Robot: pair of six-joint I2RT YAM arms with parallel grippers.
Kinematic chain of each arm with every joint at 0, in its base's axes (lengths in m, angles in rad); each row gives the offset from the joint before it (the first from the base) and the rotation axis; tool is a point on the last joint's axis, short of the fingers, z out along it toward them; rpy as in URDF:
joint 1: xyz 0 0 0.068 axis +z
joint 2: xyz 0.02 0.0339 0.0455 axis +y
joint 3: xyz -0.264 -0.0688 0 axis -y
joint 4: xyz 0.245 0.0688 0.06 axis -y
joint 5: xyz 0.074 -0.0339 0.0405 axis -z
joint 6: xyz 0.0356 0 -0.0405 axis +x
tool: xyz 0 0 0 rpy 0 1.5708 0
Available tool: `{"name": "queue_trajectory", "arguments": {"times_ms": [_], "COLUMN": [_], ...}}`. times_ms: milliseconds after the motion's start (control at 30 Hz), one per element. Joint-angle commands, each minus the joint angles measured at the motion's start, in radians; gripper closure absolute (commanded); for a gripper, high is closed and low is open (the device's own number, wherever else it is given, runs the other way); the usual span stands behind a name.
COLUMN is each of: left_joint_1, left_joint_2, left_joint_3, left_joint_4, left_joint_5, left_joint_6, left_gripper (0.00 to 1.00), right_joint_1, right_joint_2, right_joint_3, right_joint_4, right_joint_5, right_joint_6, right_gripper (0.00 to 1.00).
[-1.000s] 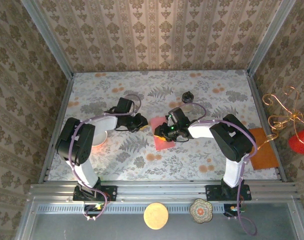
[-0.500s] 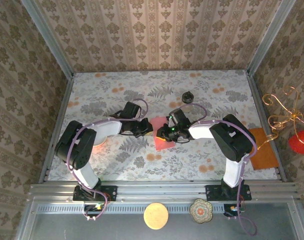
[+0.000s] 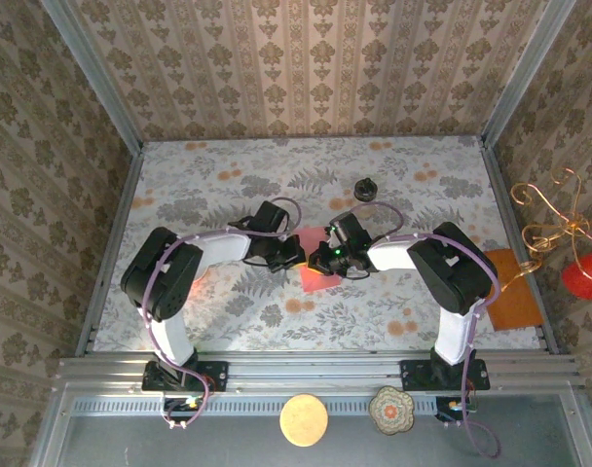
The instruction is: Fold a paper plane with a square sheet of paper (pick it up from the middle)
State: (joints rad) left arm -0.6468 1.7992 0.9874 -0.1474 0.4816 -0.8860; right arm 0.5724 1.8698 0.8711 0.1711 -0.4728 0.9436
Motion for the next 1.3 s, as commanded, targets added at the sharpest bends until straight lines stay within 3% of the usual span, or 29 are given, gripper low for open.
{"name": "queue_trajectory", "arguments": {"times_ms": [0, 567, 900, 1267], "left_joint_1": [-0.002, -0.006, -0.007, -0.007], "left_joint_2": [0.018, 0.066, 0.101, 0.108], "left_joint_3": [0.044, 0.066, 0.086, 0.099], "left_joint_4": [-0.064, -0.126, -0.193, -0.205], "left_joint_5": [-0.049, -0.082, -0.109, -0.098], "left_joint_6": [0.024, 0.057, 0.081, 0.093], "left_gripper": [1.00, 1.00, 1.00, 1.00], "right_joint_1": [0.003, 0.002, -0.012, -0.037], "right_joint_2": [0.061, 0.043, -0.110, -0.045], "right_joint_3": [-0.049, -0.058, -0.025, -0.012], "right_joint_4": [-0.126, -0.087, -0.088, -0.122], "right_joint_5": [0.079, 0.053, 0.028, 0.075], "right_joint_6": [0.000, 0.018, -0.053, -0.086], "right_gripper": [0.97, 0.97, 0.95, 0.95]}}
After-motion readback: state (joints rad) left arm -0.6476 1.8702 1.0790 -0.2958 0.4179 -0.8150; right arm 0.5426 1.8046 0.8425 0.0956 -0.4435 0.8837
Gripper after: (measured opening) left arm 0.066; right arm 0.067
